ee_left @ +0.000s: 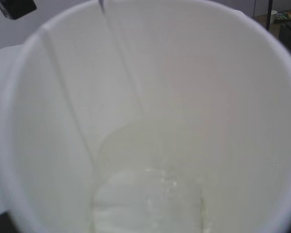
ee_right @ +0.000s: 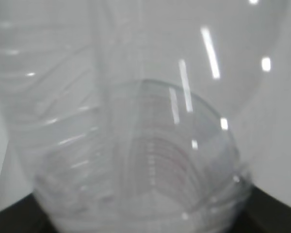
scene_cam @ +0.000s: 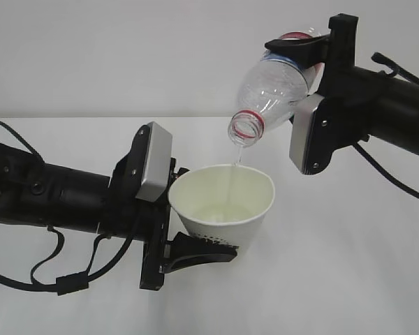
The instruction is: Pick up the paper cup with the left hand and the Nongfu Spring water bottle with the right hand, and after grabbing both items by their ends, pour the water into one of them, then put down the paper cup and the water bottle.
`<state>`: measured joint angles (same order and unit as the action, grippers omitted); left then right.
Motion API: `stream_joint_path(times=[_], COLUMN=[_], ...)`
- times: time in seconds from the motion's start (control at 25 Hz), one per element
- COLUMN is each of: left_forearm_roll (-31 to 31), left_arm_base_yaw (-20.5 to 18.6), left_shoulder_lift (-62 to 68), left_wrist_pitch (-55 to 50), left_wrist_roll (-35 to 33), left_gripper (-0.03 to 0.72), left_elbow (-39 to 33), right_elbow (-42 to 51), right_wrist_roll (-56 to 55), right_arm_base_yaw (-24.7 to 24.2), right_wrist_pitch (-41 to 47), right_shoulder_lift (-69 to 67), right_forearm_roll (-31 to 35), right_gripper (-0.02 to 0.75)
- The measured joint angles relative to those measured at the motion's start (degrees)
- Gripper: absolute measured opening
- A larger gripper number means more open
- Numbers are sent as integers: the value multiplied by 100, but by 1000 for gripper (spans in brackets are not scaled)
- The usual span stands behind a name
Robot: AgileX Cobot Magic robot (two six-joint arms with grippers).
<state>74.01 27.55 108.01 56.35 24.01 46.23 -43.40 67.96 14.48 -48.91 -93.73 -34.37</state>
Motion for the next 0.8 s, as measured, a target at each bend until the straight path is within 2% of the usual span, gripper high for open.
stream_joint_path(times=[0.8], left_forearm_roll=[-25], left_arm_base_yaw=[0], left_shoulder_lift=[0], left_wrist_pitch=[-5], left_wrist_roll=[0], left_gripper=[498], left_elbow=[0], right_elbow=[0], right_wrist_roll=[168], right_arm_base_yaw=[0], right_wrist_pitch=[0], right_shoulder_lift=[0], right_forearm_roll=[0], right_gripper=[479])
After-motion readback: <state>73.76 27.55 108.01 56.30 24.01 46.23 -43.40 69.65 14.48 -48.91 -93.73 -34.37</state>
